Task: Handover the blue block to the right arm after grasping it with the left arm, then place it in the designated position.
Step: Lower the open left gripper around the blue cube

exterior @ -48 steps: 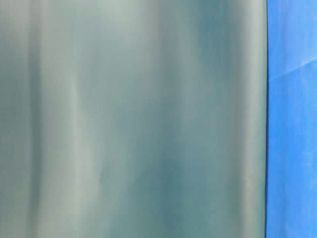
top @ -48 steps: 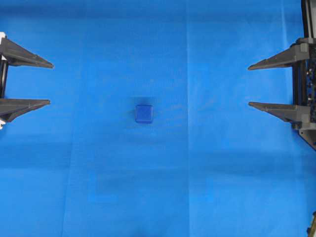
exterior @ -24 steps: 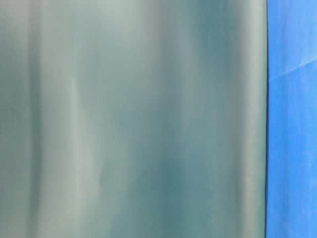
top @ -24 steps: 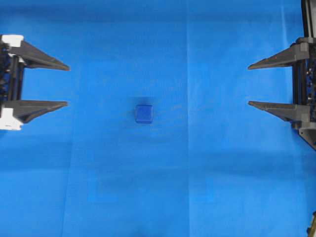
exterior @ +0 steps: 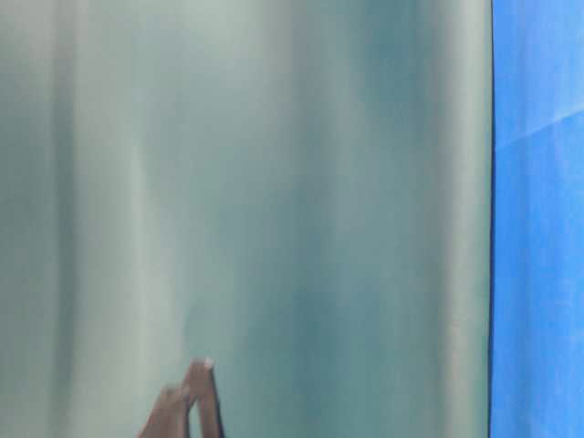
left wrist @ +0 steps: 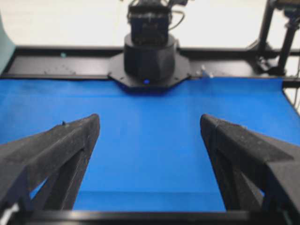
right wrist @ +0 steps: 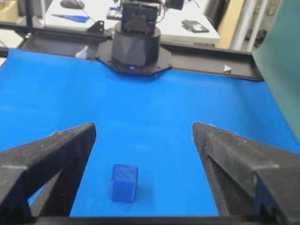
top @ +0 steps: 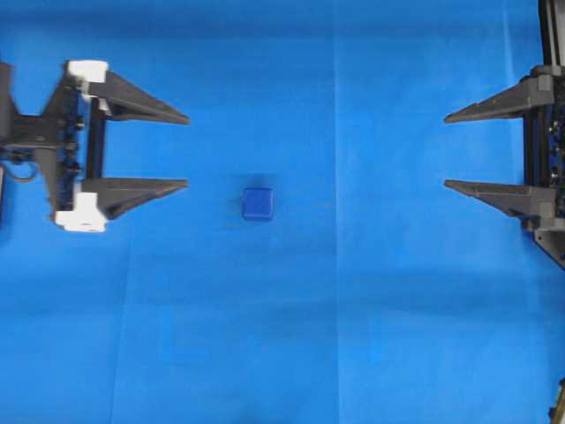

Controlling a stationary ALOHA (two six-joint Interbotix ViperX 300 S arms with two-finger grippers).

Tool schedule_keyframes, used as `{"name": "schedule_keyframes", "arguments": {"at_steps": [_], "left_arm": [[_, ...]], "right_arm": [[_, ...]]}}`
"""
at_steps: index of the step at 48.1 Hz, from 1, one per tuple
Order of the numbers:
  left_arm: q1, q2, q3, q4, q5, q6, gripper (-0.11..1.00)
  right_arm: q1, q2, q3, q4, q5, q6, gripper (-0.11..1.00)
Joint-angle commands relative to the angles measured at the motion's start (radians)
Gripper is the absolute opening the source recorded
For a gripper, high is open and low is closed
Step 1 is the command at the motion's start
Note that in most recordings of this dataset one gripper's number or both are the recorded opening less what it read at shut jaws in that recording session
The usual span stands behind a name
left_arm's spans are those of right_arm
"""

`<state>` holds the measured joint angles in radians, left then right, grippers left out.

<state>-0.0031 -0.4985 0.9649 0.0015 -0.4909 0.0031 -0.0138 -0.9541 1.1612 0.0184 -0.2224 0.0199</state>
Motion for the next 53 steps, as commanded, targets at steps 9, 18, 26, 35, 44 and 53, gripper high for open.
{"name": "schedule_keyframes", "arguments": {"at_steps": [9, 18, 26, 35, 44, 53], "left_arm": [[0.005, 0.137, -0.143, 0.002, 0.008, 0.005, 0.92], [0.011, 0.175, -0.186, 0.002, 0.054, 0.003, 0.92], [0.014, 0.172, -0.19, 0.002, 0.1, -0.011, 0.92], [0.014, 0.176, -0.242, 0.0, 0.247, -0.026, 0.91], [0.011, 0.198, -0.36, 0.0, 0.557, -0.046, 0.91], [-0.002, 0.256, -0.479, 0.0, 0.811, -0.046, 0.91]], "right_arm": [[0.0, 0.006, -0.028, 0.003, -0.014, 0.002, 0.97], [-0.002, 0.005, -0.029, 0.005, -0.014, 0.002, 0.97], [0.0, 0.005, -0.029, 0.003, -0.014, 0.002, 0.97], [0.0, 0.005, -0.031, 0.003, -0.009, 0.002, 0.97], [-0.002, 0.005, -0.035, 0.003, -0.005, 0.002, 0.97], [0.0, 0.006, -0.035, 0.003, 0.002, 0.0, 0.97]]}}
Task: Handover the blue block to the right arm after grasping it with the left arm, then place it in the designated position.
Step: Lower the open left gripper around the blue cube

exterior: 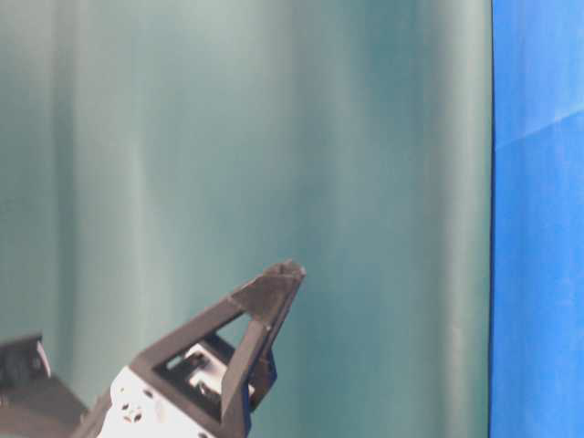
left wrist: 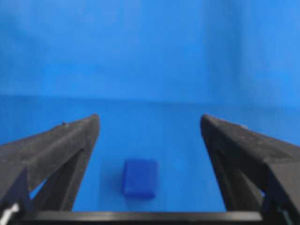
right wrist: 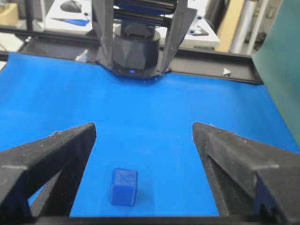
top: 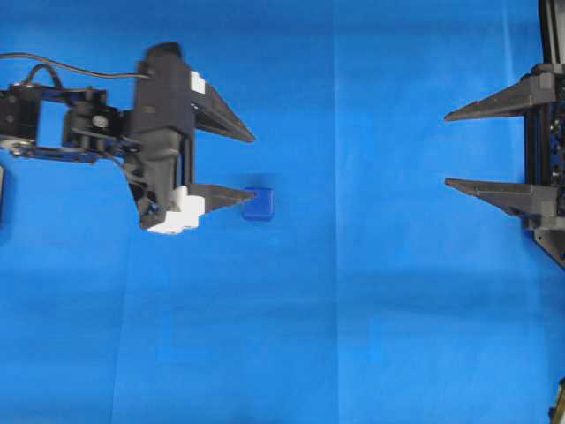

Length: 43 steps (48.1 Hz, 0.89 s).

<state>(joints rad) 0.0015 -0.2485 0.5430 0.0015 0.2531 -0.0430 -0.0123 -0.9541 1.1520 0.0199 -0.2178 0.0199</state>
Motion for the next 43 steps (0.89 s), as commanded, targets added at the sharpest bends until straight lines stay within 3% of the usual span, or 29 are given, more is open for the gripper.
{"name": "schedule_keyframes", "arguments": {"at_steps": [1, 12, 23, 43], "left_arm": [[-0.006, 0.014, -0.069, 0.0, 0.092, 0.0, 0.91], [-0.006, 0.101, -0.222, 0.002, 0.342, 0.005, 0.91], [-0.006, 0.164, -0.325, 0.002, 0.48, 0.006, 0.91], [-0.006, 0.173, -0.339, 0.002, 0.489, 0.002, 0.91]], "right_arm": [[-0.002, 0.006, -0.028, 0.002, -0.003, 0.002, 0.97], [-0.002, 0.008, -0.028, 0.002, 0.003, 0.002, 0.97], [-0.002, 0.009, -0.026, 0.002, 0.006, 0.0, 0.97], [-0.002, 0.011, -0.031, 0.002, 0.015, 0.002, 0.97]]}}
